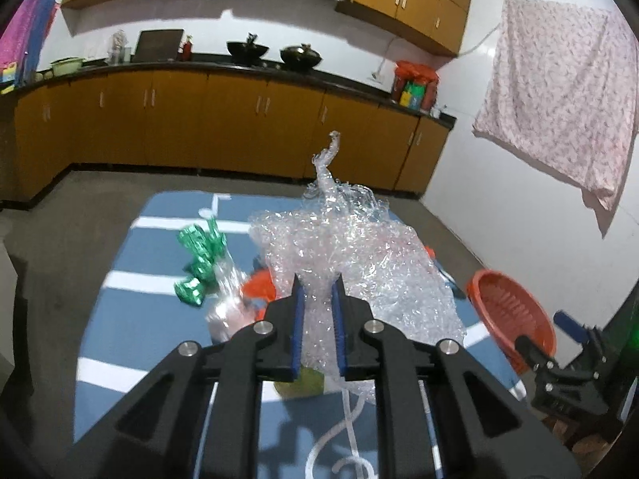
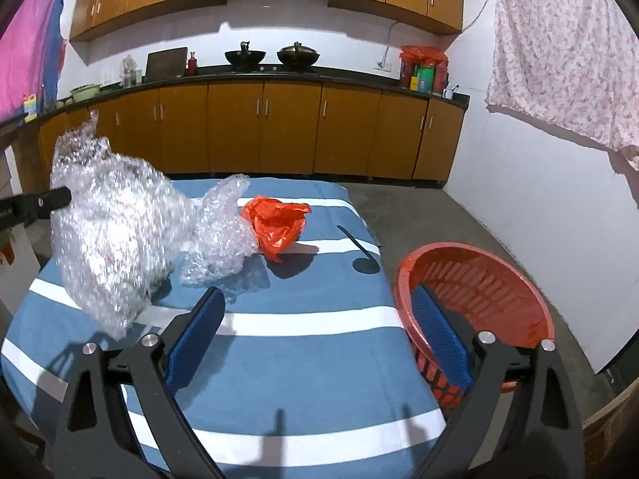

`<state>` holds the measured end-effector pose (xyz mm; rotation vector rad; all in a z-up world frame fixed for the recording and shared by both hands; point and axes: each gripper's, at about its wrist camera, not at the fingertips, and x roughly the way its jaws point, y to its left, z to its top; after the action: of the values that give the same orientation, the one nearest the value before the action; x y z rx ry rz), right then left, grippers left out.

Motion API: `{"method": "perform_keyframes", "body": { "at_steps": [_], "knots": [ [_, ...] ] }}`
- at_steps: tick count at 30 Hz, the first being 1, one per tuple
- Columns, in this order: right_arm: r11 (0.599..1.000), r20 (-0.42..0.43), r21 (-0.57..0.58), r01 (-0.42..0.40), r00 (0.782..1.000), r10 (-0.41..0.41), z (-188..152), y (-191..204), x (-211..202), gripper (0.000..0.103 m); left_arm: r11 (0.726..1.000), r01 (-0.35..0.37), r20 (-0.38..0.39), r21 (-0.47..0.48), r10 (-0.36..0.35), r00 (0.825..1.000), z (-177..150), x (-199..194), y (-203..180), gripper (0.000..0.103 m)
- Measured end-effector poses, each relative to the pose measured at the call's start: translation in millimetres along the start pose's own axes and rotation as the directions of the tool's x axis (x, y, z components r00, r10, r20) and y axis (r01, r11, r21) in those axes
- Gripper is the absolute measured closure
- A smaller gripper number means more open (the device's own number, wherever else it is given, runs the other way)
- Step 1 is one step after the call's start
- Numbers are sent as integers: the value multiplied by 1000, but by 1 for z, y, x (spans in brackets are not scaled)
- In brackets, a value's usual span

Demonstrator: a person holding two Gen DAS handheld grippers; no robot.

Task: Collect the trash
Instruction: 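Grasp the red bag with the right tool while the left tool lifts the bubble wrap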

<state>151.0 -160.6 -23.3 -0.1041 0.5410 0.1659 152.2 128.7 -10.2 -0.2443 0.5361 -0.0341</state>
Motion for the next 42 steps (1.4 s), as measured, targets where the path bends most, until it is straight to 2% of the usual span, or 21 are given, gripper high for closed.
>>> {"method": "perform_keyframes", "body": {
  "at_steps": [9,14,19,25,34,37,42],
  "knots": [
    [998,-38,46,-52,998,54,13,10,33,29,990,-136,70,-23,138,988,26,-7,23,89],
    [996,-62,84,-21,998,26,24,6,65,33,985,-169,80,-39,171,982,35,-3,32,89],
    [988,-86,152,-20,996,33,44,-4,103,34,983,-181,86,-29,183,979,43,9,31,89],
    [987,-117,156,-39,991,57,59,2,140,33,983,-181,88,-19,182,979,48,26,26,89],
    [998,-205,46,-48,977,57,48,19,173,33,981,-194,69,-25,195,978,49,50,27,89],
    [997,-231,58,-52,971,64,45,17,182,33,981,-195,65,-21,196,979,48,54,27,89],
    [994,-260,91,-65,962,87,44,12,195,27,980,-197,56,-19,198,979,47,61,27,89]
  ]
}}
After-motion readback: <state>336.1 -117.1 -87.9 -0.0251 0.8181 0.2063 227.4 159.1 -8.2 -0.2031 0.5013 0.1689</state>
